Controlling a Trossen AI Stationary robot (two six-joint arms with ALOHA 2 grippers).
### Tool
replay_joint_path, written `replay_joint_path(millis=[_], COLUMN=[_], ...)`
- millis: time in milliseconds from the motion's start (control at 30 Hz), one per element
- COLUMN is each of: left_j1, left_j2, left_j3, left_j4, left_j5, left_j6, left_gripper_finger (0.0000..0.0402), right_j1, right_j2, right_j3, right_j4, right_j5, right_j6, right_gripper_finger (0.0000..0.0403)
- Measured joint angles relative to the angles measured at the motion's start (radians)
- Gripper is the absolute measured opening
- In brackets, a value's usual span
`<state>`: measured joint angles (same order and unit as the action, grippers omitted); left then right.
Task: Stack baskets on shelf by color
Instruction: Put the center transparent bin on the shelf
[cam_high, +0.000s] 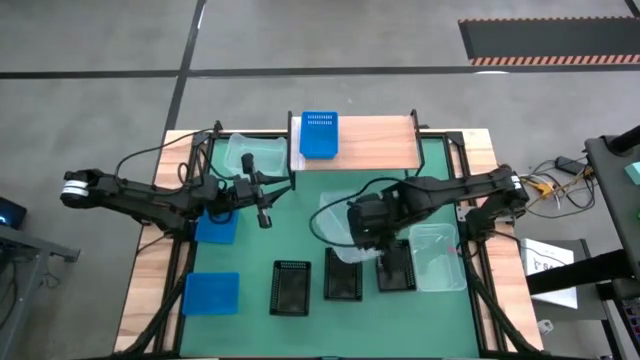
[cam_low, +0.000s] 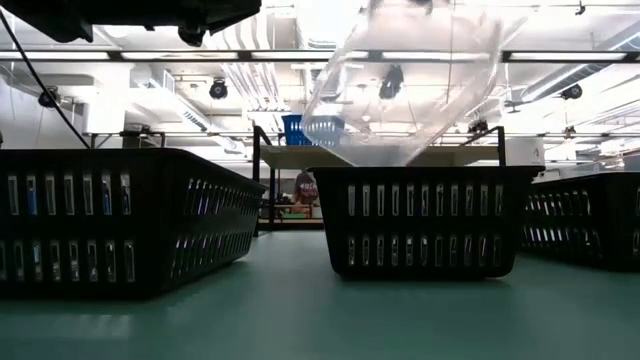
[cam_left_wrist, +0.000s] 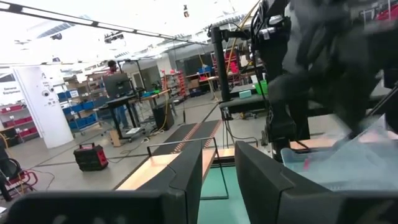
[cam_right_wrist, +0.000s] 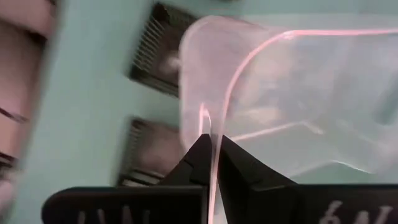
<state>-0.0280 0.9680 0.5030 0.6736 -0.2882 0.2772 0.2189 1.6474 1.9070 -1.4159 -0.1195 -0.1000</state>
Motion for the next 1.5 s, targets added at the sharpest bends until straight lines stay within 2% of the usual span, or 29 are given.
replay_joint_path(millis=[200, 333, 533, 633, 833, 1300, 1500], left_j1=[0.000, 0.000, 0.000, 0.000, 0.000, 0.000, 0.000], left_j2=[0.000, 0.000, -0.001, 0.000, -0.001, -0.002, -0.002], left_j3=[0.000, -0.001, -0.001, 0.000, -0.002, -0.002, -0.001], left_j4=[0.000, 0.000, -0.001, -0.001, -0.001, -0.001, -0.001], left_j5=[0.000, 0.000, 0.000, 0.000, 0.000, 0.000, 0.000], left_j6=[0.000, 0.000, 0.000, 0.000, 0.000, 0.000, 0.000], left_gripper_finger=[0.0080, 0.0080, 0.0080, 0.0080, 0.0080, 0.0080, 0.0080], right_j1=[0.034, 0.039, 0.020, -0.004, -0.097, -0.444, -0.516], right_j2=[0.000, -0.001, -0.033, -0.042, -0.058, -0.061, -0.061], right_j3=[0.184, 0.275, 0.285, 0.281, 0.258, 0.064, -0.035], right_j4=[-0.076, -0.165, -0.156, -0.157, -0.155, -0.152, -0.100], right_j5=[-0.003, 0.119, 0.278, 0.355, 0.404, 0.409, 0.407], right_j6=[0.144, 0.198, 0.185, 0.190, 0.146, -0.148, -0.216], right_gripper_finger=[0.0008, 0.0008, 0.0008, 0.0008, 0.0008, 0.0008, 0.0008])
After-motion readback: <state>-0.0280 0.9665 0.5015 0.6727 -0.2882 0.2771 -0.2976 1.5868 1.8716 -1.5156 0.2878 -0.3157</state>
